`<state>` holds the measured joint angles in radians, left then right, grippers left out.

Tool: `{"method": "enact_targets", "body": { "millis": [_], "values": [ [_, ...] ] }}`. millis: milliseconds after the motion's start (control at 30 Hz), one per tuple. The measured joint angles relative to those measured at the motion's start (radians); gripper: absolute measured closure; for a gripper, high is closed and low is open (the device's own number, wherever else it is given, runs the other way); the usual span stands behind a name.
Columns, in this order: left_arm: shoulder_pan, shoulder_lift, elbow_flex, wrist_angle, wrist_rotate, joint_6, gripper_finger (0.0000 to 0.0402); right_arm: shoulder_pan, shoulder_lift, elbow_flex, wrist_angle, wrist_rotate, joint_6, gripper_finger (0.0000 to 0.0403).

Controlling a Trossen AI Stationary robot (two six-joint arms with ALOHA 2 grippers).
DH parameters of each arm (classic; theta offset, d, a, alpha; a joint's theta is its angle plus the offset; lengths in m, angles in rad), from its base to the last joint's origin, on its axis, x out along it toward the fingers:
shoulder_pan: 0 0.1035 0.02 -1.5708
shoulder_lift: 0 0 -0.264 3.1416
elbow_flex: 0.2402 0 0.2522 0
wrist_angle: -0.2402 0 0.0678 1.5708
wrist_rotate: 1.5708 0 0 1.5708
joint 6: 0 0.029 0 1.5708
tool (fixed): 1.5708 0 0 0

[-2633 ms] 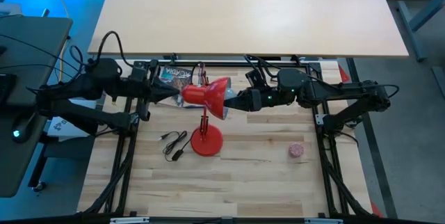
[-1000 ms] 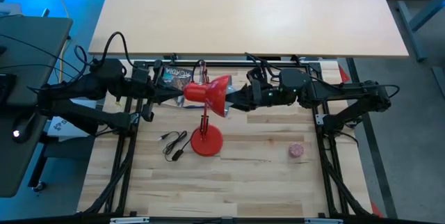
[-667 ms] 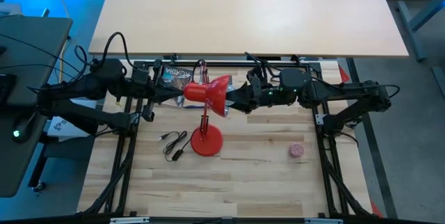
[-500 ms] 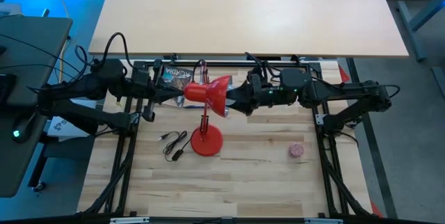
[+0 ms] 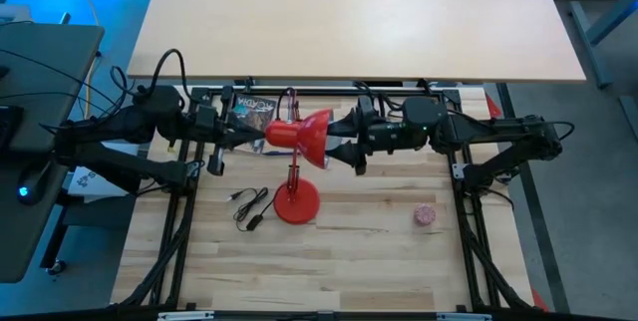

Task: Screw lightbulb
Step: Insert the lightbulb on the lamp

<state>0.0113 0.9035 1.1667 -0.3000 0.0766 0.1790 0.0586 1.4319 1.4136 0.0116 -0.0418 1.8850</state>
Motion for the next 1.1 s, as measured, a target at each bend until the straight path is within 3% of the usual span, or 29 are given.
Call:
{"method": "enact_targets", "body": {
  "millis": [1100],
  "values": [
    [0.0,-0.001,-0.001,0.005,-0.003,-0.028,0.0401,-0.005,0.002,-0.002,0.023,0.007,-0.058,0.0155]
  ]
}}
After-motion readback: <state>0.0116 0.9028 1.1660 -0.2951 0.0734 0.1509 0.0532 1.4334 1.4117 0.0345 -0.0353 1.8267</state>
